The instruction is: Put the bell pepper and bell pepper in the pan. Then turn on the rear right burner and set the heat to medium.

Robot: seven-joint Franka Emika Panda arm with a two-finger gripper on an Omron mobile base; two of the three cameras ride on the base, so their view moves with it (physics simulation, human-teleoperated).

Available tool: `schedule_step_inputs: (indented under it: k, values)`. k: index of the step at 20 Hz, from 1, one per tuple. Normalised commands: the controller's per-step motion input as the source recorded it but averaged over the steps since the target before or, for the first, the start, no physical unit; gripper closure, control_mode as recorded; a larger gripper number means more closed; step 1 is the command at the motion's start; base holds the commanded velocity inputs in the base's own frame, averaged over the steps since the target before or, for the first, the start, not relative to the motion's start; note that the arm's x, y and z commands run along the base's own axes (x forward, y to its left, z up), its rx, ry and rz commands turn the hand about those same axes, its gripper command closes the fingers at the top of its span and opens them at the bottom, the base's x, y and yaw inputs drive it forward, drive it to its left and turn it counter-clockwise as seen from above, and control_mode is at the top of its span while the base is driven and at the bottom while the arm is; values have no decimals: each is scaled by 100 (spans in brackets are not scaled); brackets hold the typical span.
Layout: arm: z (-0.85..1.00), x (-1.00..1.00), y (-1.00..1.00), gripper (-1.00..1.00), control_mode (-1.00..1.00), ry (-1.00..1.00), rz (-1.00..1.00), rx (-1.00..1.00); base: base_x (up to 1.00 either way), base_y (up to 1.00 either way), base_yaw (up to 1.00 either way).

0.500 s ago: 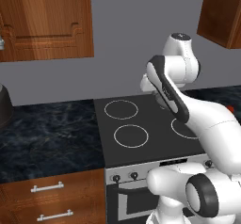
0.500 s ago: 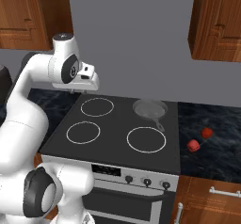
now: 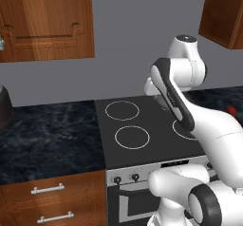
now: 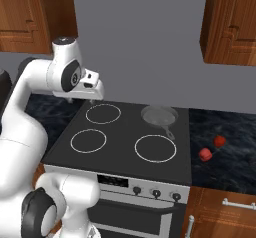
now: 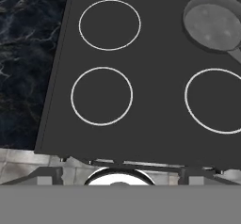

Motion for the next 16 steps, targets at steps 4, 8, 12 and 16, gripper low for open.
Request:
schedule_step_inputs:
  k: [4, 8, 12, 16]
  values:
    - [-2, -25, -36, -100, -100, 0, 0, -1, 0, 0, 0]
    - [0, -19, -52, -100, -100, 0, 0, 0, 0, 0, 0]
    - [0, -16, -47, -100, -100, 0, 0, 0, 0, 0, 0]
    - [0, -5, -48, -100, -100, 0, 0, 0, 0, 0, 0]
